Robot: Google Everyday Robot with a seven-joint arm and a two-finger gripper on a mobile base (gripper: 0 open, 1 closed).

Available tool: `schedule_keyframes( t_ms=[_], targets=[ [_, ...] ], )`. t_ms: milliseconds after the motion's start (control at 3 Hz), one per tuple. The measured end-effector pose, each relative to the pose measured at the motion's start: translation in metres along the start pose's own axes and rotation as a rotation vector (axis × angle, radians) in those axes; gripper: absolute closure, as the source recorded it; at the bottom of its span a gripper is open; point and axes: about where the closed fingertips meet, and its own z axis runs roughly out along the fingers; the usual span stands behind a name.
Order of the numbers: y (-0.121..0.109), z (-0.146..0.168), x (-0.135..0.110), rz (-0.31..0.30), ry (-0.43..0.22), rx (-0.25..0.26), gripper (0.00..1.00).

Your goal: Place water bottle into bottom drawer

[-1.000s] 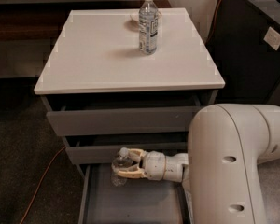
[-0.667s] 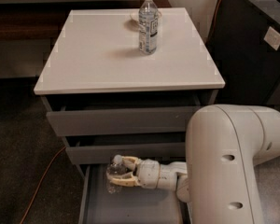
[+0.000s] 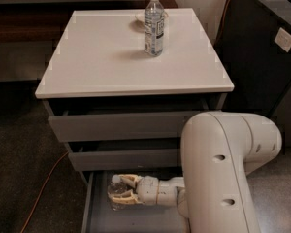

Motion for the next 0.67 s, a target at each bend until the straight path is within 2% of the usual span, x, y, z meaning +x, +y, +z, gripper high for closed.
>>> schedule_keyframes(
  t_ms=[333,667],
  targets=[
    [0.0,0.001,0.029,-0.033,0.007,-0.036,1.0],
    [-0.001,0.002,0.061,-0.066,-0.017,-0.091,1.0]
  ],
)
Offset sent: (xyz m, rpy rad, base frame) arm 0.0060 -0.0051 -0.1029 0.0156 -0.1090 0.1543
